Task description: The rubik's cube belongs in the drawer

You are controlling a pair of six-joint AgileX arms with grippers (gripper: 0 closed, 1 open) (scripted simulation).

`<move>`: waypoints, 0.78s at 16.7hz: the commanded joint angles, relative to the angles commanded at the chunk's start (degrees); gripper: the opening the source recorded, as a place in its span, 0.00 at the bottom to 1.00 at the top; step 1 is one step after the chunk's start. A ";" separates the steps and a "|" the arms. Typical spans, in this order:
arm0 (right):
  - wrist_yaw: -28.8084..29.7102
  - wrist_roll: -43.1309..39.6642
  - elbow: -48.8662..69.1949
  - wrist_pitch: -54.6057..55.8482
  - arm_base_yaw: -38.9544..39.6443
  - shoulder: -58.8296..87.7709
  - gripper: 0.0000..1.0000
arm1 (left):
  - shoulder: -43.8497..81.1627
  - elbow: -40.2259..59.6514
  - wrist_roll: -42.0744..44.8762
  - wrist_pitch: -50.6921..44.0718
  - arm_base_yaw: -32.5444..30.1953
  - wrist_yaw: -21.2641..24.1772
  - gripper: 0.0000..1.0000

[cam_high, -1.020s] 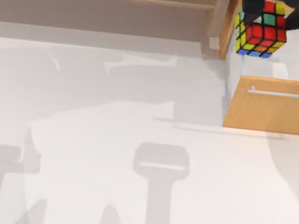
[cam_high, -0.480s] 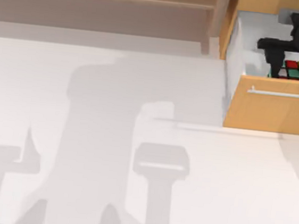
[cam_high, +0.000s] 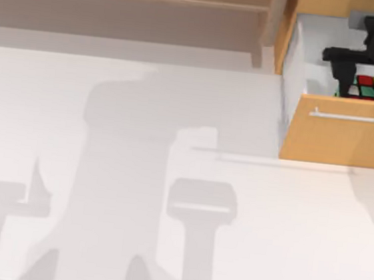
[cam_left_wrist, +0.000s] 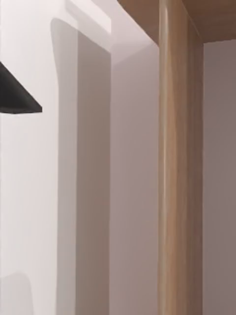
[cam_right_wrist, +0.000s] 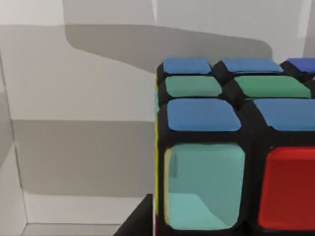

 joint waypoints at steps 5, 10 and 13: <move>0.00 0.00 0.00 0.00 0.00 0.00 0.75 | 0.00 0.00 0.00 0.00 0.00 0.00 1.00; 0.00 0.00 0.00 0.00 0.00 0.00 1.00 | 0.00 0.00 0.00 0.00 0.00 0.00 1.00; 0.00 0.00 0.00 0.00 0.00 0.00 1.00 | 0.00 0.00 0.00 0.00 0.00 0.00 1.00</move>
